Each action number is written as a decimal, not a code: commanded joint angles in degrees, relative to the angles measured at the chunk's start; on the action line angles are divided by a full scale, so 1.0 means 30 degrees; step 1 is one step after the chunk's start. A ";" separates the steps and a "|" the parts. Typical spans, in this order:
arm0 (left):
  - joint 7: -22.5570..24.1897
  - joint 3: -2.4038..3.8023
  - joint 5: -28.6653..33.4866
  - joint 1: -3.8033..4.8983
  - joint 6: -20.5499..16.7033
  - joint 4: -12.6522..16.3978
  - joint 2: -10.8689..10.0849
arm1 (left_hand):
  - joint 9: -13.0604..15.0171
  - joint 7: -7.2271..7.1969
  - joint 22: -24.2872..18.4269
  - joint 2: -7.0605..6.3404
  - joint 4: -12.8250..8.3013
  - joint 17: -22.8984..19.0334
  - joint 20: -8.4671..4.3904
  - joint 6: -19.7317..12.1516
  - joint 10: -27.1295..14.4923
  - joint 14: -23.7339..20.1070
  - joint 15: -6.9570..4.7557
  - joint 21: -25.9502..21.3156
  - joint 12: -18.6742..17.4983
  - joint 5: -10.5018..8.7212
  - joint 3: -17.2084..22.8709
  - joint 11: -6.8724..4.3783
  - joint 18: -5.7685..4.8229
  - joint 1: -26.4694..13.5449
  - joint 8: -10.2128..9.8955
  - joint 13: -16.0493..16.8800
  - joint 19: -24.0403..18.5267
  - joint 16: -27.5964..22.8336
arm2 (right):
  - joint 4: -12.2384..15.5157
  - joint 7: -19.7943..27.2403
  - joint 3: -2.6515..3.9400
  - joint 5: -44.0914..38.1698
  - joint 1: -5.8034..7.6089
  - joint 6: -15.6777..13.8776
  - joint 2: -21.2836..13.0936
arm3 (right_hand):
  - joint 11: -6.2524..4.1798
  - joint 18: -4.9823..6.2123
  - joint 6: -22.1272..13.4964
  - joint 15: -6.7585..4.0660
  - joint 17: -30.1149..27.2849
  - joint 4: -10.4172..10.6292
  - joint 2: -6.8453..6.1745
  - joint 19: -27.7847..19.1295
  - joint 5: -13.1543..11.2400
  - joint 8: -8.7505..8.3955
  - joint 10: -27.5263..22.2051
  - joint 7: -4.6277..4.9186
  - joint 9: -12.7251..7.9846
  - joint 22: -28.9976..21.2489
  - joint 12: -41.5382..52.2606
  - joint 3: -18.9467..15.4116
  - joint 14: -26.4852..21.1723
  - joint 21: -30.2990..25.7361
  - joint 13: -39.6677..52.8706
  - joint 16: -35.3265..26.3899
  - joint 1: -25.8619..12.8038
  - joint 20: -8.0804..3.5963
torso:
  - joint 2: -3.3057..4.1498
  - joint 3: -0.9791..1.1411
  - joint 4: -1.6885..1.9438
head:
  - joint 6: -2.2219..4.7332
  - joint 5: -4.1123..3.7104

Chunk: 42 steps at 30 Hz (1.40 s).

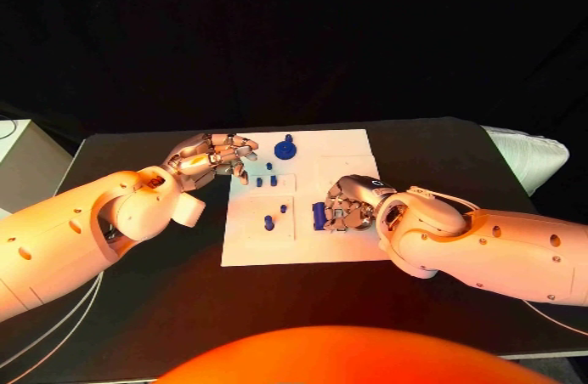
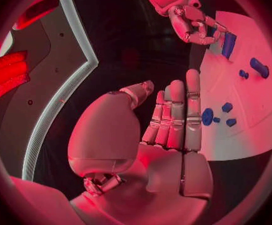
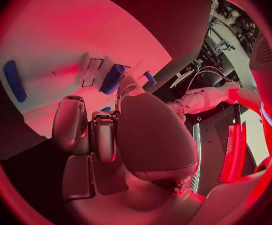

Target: Assemble the parts on the task board

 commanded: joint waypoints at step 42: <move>0.0482 -0.0005 0.0466 -0.0045 0.0604 -0.0260 0.0149 | -0.0724 0.0100 -0.3274 -0.0366 0.1411 -0.2204 0.1075 -0.0973 0.0141 -0.2732 0.0731 -0.5188 -0.1872 0.0028 -0.1882 0.0469 0.0062 0.0277 0.0291 -0.1293 -0.2268 -0.5295 | 0.0799 0.1974 0.0218 0.7010 0.1126 -0.0463 -0.3972 | 0.0861 -0.0039 -0.1745 0.1088 0.3793 -0.0055 0.0592 0.0958 0.0137 -0.5989 0.1040 0.1772 -0.5146 0.2458 -0.0779 0.2315 0.1656 -0.1119 0.2962 -0.0265 -0.2953 0.0963 | -0.0194 -0.0034 -0.0042 | 0.0003 -0.0405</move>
